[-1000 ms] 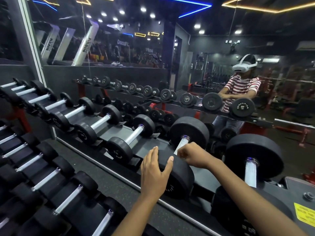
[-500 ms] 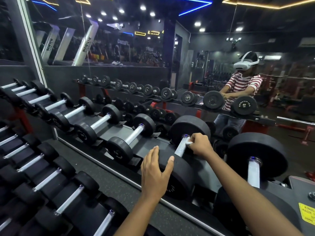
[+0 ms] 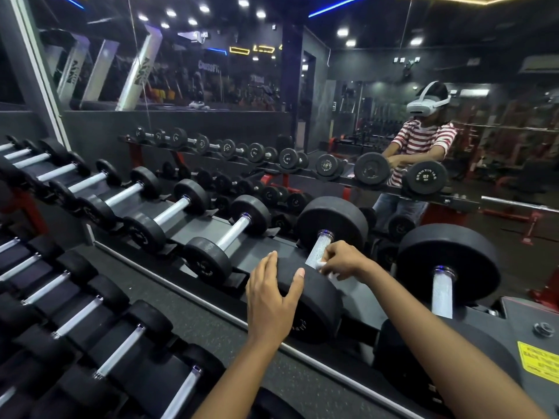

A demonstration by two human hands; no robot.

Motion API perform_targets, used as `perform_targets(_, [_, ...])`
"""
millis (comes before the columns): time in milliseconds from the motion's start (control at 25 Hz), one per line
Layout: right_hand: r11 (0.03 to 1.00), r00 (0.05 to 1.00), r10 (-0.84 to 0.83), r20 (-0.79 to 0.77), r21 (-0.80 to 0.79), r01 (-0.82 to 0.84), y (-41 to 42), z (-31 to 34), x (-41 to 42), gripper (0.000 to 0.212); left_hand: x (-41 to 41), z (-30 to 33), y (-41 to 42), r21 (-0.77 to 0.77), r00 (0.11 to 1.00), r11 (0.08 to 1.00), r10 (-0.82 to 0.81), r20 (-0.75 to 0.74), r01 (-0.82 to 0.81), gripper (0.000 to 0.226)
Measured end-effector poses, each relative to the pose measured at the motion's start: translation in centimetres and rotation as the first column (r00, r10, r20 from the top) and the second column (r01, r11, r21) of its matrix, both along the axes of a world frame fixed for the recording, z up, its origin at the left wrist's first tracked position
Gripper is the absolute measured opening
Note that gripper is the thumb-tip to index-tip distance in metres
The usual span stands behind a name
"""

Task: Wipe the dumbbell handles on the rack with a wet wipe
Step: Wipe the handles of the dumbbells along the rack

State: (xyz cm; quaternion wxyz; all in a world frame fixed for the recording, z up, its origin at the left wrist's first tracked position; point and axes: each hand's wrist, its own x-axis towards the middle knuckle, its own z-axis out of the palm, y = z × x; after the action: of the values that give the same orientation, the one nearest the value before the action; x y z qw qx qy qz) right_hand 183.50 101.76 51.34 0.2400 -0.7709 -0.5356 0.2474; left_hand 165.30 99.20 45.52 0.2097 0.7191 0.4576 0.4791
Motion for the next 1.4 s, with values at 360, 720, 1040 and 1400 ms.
perform_targets(360, [0.993, 0.977, 0.041, -0.21, -0.101, -0.064, -1.5, 0.0, 0.1, 0.019, -0.4, 0.4, -0.4, -0.016, 1.0, 1.0, -0.018, -0.018, 0.017, 0.089])
perform_targets(720, [0.753, 0.615, -0.435, -0.658, 0.108, 0.649, 2.4, -2.3, 0.3, 0.014, -0.3, 0.4, -0.4, -0.006, 1.0, 1.0, -0.015, -0.012, 0.014, 0.087])
perform_targets(1040, [0.818, 0.143, -0.248, -0.958, -0.128, 0.561, 3.6, -3.4, -0.5, 0.025, -0.1, -0.1, -0.1, 0.022, 1.0, 1.0, 0.01, -0.005, -0.009, 0.082])
perform_targets(1400, [0.906, 0.348, -0.254, -0.902, -0.097, 0.411, 2.1, -4.2, -1.5, 0.019, -0.5, 0.3, -0.3, 0.002, 0.999, 1.0, -0.013, -0.034, 0.013, 0.085])
